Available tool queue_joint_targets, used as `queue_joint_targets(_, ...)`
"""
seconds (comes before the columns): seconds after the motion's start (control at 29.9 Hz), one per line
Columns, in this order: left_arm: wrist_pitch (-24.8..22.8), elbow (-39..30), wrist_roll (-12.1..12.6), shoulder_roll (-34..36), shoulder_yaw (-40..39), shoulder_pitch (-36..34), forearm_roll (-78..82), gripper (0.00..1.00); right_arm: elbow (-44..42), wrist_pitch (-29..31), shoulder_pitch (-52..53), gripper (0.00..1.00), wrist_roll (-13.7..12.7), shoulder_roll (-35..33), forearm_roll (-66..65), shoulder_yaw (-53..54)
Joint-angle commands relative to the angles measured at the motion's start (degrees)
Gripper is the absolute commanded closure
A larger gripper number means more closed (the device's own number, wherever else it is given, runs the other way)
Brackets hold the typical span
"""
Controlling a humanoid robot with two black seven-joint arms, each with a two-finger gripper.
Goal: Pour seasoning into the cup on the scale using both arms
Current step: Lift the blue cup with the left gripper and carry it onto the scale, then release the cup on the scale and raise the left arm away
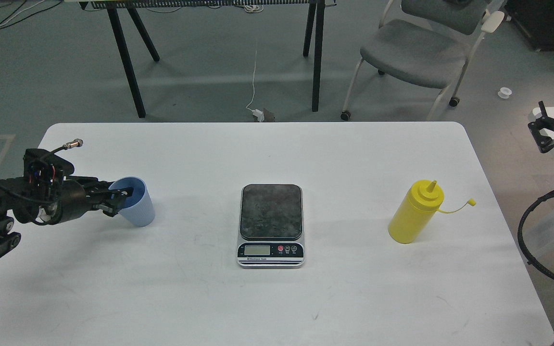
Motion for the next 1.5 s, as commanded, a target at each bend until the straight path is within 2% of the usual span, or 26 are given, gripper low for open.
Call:
queue_joint_targets(0.0, 0.0, -0.4, 0.0, 0.1, -0.1, -0.5, 0.0, 0.96, 0.0, 0.0, -0.3, 0.00, 0.3, 0.0, 0.0, 0.0)
queue_joint_targets(0.1, 0.0, -1.1, 0.0, 0.2, -0.2, -1.0, 0.2, 1.00, 0.0, 0.0, -0.4, 0.00, 0.5, 0.0, 0.0, 0.0)
queue_joint_targets(0.23, -0.4, -2.8, 0.0, 0.6, -0.1, -3.4, 0.3, 1.00, 0.0, 0.0, -0.7, 0.00, 0.5, -0.2, 0.0, 0.2)
queue_joint_targets(0.3, -2.1, -5.3, 0.0, 1.0, -0.1, -5.0, 0.4, 1.00, 0.0, 0.0, -0.8, 0.00, 0.5, -0.9, 0.0, 0.2)
queue_joint_targets(0.5, -16.3, -21.8, 0.0, 2.6, -0.1, -15.7, 0.6, 1.00, 0.0, 0.0, -1.9, 0.00, 1.1, -2.4, 0.1, 0.8)
queue_joint_targets(0.57, -19.3, -24.3, 0.0, 1.5, -0.1, -18.9, 0.7, 1.00, 0.0, 0.0, -2.1, 0.00, 1.1, -2.6, 0.1, 0.9)
queue_joint_targets(0.7, -22.2, -24.0, 0.0, -7.7, 0.6, -22.9, 1.5, 1.00, 0.0, 0.0, -2.5, 0.00, 1.1, -3.2, 0.2, 1.1)
queue_joint_targets(0.97, -22.6, -15.5, 1.9, -20.3, 3.3, -22.4, 3.7, 1.00, 0.0, 0.0, -3.0, 0.00, 1.2, -4.7, 0.3, 1.2)
queue_joint_targets(1.1, -22.5, -10.8, 1.9, -22.0, 3.4, -22.3, 3.7, 0.99, 0.0, 0.0, -3.4, 0.00, 1.7, -5.0, 0.3, 1.1)
queue_joint_targets(1.47, -22.4, -9.5, 2.4, -23.1, 7.0, -21.3, 3.8, 0.97, 0.0, 0.0, -3.7, 0.00, 1.9, -4.8, 0.3, 1.1)
